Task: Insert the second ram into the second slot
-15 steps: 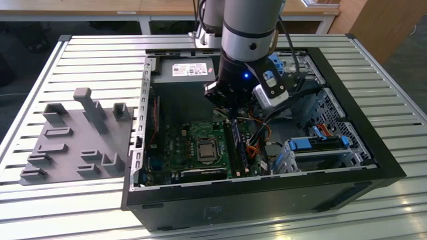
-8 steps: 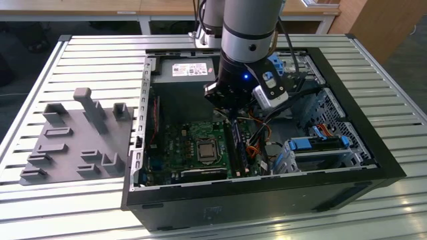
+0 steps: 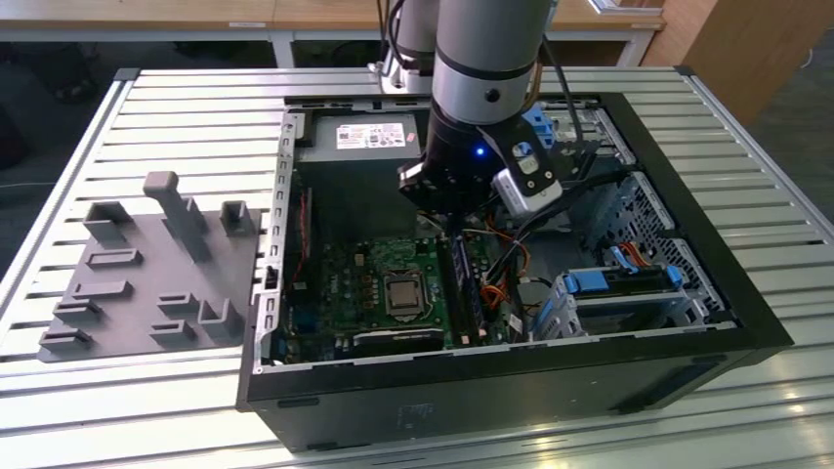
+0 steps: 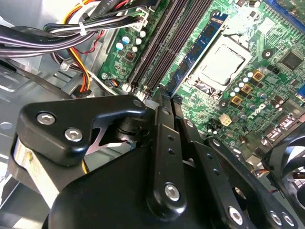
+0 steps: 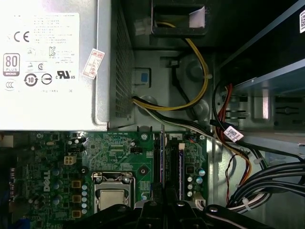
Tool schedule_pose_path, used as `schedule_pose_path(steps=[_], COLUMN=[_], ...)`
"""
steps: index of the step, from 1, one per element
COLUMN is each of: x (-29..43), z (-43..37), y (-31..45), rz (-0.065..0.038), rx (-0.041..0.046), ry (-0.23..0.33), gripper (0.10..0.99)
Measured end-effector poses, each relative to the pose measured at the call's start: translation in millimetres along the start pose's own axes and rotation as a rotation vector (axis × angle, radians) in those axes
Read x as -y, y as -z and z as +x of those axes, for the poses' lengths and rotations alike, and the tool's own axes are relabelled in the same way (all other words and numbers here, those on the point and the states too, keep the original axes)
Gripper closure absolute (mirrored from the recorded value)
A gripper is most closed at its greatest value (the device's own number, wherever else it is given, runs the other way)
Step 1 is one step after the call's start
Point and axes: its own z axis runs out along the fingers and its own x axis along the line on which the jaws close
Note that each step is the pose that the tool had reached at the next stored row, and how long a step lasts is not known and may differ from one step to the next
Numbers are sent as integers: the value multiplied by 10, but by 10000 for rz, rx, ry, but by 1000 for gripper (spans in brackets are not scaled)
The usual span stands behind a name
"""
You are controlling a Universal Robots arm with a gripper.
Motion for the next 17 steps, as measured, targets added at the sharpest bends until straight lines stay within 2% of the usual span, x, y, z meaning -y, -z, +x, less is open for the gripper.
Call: schedule_pose_path(steps=[17], x=[1], z=[0], y=[-41], rz=[-1], rx=[-11], ry=[0], gripper=[949])
